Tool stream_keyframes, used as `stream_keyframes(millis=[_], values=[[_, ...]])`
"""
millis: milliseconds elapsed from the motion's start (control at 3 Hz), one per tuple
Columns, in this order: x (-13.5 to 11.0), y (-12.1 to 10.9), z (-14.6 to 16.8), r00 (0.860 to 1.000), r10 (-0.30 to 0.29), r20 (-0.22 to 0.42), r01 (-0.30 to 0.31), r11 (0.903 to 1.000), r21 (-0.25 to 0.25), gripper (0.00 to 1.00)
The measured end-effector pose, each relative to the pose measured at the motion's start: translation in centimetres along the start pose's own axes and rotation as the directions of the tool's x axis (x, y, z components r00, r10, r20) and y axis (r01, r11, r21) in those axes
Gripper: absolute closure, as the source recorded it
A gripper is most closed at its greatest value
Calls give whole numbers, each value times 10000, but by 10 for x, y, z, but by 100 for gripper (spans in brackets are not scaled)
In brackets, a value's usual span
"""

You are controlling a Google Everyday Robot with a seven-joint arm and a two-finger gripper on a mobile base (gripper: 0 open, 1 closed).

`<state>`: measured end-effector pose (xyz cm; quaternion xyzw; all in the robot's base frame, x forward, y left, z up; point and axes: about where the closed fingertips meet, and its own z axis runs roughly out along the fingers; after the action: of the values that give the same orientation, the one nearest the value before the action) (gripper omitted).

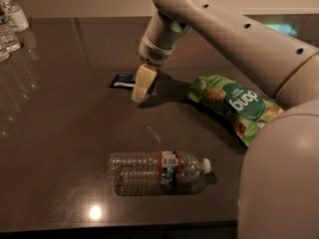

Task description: Pick rxbar blueberry

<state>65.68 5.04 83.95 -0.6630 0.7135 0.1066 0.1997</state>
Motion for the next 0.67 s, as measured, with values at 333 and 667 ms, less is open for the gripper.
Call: stream_keyframes(millis=[333,667], values=[[-4,3,9,9999,-83,-110,81,9998,-172,0],[-8,5,15,9997,-109,-214,102,9994,-340,16]])
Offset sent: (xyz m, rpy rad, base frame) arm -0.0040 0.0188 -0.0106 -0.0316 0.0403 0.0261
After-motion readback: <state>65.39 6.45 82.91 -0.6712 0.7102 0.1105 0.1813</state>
